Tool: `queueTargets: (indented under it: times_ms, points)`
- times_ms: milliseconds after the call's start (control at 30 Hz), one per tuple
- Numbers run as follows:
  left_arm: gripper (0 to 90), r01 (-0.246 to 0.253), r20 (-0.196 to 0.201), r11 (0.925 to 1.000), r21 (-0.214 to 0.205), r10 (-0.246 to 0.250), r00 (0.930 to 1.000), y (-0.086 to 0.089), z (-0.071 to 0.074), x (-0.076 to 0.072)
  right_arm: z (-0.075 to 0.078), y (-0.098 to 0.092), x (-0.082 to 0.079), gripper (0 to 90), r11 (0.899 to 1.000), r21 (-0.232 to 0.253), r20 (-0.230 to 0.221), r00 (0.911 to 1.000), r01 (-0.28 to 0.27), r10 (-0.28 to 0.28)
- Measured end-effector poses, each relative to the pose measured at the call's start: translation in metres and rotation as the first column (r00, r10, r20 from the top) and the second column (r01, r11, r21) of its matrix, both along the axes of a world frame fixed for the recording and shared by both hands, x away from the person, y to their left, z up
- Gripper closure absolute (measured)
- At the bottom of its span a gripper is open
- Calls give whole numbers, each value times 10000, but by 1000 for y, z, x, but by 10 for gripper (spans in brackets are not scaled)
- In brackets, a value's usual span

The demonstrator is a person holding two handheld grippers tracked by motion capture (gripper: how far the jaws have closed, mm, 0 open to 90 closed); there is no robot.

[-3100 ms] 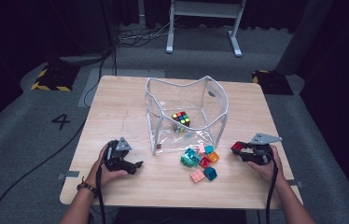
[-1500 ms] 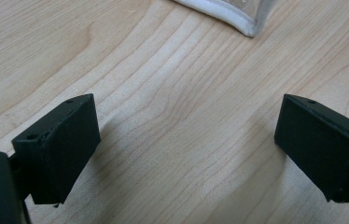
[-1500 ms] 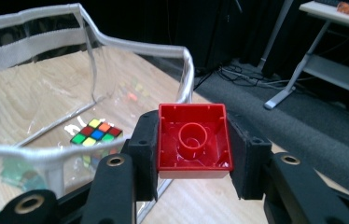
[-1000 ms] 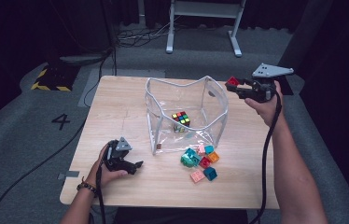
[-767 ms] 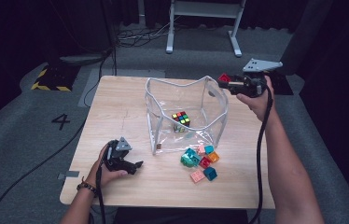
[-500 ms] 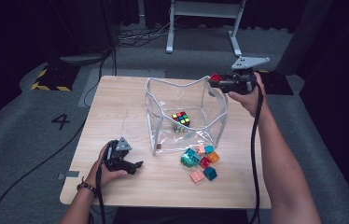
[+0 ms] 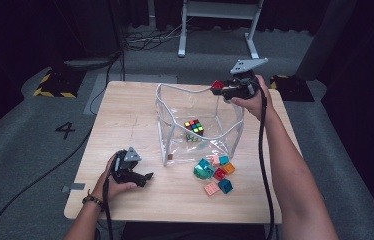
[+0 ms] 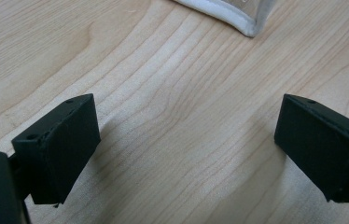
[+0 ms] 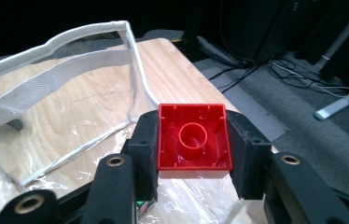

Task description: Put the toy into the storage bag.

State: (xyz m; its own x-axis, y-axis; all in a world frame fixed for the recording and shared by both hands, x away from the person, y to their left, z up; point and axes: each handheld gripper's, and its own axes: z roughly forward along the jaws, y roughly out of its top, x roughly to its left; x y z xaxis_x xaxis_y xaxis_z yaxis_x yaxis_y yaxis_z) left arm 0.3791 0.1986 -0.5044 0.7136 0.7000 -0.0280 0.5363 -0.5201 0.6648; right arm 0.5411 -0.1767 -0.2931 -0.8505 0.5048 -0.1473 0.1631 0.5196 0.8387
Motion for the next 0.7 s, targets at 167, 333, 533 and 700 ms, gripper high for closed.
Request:
queueTargets:
  times_ms: [167, 333, 533, 700]
  points:
    - [69, 1, 1, 10000, 1, -1, 10000, 0, 0, 0, -3, 9, -1, 591, 9983, -209, -73, 9985, -549, 548]
    - [69, -3, 3, 10000, -1, 3, 10000, 0, 0, 0, -8, 20, -3, 590, 9885, -1111, -253, 9946, -1024, 1002]
    - [69, -6, -5, 10000, -10, 6, 10000, 0, 0, 0, -15, 25, 0, 590, 9686, -2149, -544, 9917, -1252, 1161]
    - [69, 0, -3, 10000, -3, 0, 10000, 0, 0, 0, -17, 25, 2, 590, 9439, -3034, -761, 9907, -1306, 1126]
